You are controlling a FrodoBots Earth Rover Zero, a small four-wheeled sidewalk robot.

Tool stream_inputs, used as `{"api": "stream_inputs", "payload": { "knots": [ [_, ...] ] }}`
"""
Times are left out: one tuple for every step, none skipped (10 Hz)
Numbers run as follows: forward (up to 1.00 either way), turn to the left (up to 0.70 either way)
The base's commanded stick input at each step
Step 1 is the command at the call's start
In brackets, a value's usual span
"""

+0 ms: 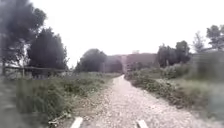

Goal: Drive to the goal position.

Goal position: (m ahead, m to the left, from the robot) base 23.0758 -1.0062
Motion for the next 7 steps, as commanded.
{"api": "stream_inputs", "payload": {
  "knots": [
    [0.7, -0.31],
    [0.7, -0.25],
    [0.7, 0.0],
    [0.7, 0.0],
    [0.7, 0.0],
    [0.7, 0.0],
    [0.7, 0.0]
  ]
}}
